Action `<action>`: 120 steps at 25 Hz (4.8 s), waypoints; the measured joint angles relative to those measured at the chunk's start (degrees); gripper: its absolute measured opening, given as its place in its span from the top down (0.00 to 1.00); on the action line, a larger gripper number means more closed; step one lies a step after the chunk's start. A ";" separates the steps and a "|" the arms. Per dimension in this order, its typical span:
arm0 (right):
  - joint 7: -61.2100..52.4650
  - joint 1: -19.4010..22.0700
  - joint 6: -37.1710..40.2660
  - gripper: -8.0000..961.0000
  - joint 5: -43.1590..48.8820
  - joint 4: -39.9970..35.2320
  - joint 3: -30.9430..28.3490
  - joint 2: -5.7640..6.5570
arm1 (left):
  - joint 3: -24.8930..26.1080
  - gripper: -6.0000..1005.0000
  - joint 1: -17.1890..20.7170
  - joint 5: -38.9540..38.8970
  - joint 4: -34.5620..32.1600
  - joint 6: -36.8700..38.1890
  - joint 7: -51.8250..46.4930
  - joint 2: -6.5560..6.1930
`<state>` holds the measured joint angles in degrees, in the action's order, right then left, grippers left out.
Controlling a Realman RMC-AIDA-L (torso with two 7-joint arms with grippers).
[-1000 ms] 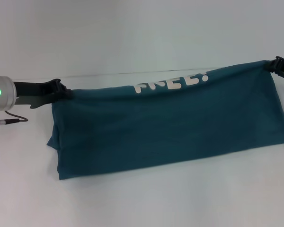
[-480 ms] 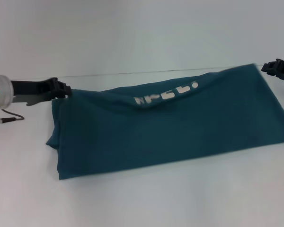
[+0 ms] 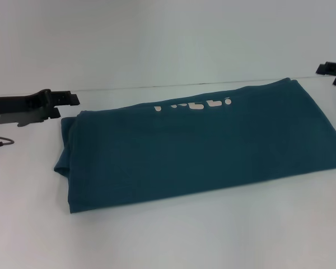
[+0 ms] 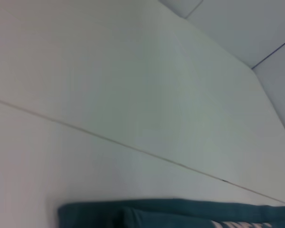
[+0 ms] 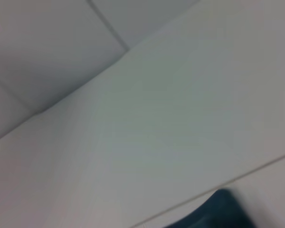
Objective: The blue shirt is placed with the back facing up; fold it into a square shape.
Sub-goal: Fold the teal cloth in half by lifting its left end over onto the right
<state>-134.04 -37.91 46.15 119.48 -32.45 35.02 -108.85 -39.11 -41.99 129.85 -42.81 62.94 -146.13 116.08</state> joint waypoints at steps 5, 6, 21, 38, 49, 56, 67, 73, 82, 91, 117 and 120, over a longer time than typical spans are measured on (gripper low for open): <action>0.59 1.97 15.92 0.45 -0.22 -1.96 -1.89 0.70 | 0.11 0.33 3.25 -6.10 -0.99 6.84 0.62 -0.19; 0.77 2.50 20.08 0.40 -0.23 -2.76 -2.54 0.74 | 0.11 0.28 4.03 -7.16 -1.33 8.49 0.56 -0.14; 12.87 8.78 51.07 0.45 0.61 -3.85 -6.24 -1.13 | 1.58 0.14 10.99 -15.69 4.19 15.19 3.58 1.83; 15.13 8.47 49.44 0.45 0.58 -3.76 -6.74 -2.95 | 0.71 0.14 13.08 -15.17 11.00 4.15 4.31 3.88; 14.69 8.28 48.20 0.45 0.57 -3.76 -6.71 -2.95 | 0.94 0.14 12.89 -14.33 10.34 3.97 4.53 3.62; 14.68 8.01 48.18 0.45 0.58 -3.37 -6.73 -3.08 | 1.46 0.14 9.82 -14.22 9.52 3.07 3.46 2.78; 14.68 7.68 48.02 0.45 0.58 -3.22 -6.85 -3.12 | 0.17 0.14 7.60 -14.07 12.07 -3.93 4.38 3.59; 14.68 7.81 47.29 0.45 0.58 -2.58 -6.91 -3.08 | -1.60 0.14 7.45 -14.07 13.34 -5.99 4.40 3.57; 14.71 7.74 46.64 0.45 0.58 -1.62 -6.89 -2.72 | -2.41 0.14 7.75 -14.50 11.30 -3.26 5.54 3.45; 15.11 7.65 46.56 0.45 0.52 -1.65 -7.17 -2.61 | 0.56 0.14 9.14 -14.36 2.30 14.69 8.38 1.43; 15.20 7.37 45.78 0.45 0.49 -1.65 -7.68 -2.72 | -0.87 0.13 9.35 -9.87 4.77 -3.05 10.47 3.41; 15.21 7.30 45.78 0.45 0.49 -1.65 -7.68 -2.80 | -0.71 0.13 9.39 -9.79 5.08 -3.29 8.85 3.37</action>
<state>-118.83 -30.61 91.93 119.97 -34.10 27.33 -111.65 -39.82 -32.60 120.07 -37.73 59.65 -137.27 119.46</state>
